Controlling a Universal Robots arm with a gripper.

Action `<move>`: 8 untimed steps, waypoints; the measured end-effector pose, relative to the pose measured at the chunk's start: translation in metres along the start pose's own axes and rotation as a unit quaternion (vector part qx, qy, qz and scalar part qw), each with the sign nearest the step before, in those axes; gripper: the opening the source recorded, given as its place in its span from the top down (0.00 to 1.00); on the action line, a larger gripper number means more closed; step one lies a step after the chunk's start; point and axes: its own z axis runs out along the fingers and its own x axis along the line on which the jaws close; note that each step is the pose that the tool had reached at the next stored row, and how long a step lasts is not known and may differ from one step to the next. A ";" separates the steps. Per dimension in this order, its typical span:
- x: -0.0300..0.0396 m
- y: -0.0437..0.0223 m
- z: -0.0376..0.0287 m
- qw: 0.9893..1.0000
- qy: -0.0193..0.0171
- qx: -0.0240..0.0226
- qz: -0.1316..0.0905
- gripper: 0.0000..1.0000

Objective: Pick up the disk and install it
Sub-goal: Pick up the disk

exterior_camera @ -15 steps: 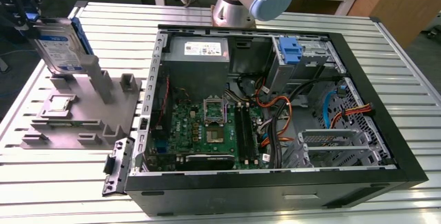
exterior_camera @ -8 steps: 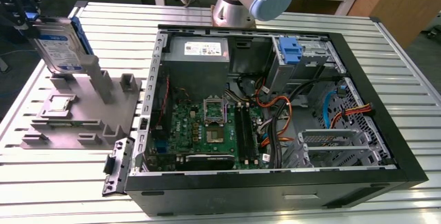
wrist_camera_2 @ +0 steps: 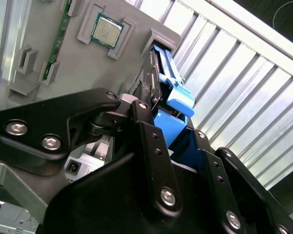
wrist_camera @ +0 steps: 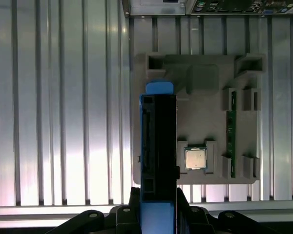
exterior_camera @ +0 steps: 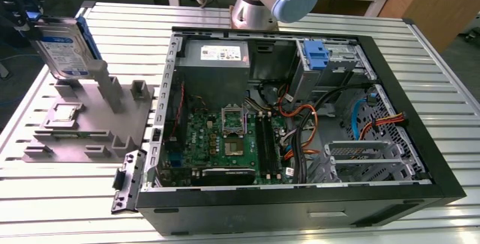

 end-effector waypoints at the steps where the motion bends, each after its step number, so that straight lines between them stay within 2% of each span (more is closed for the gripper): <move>1: 0.0000 0.0000 -0.0004 1.000 0.000 0.000 0.000 0.63; 8: 0.0000 0.0000 -0.0019 1.000 0.000 0.000 0.000 0.63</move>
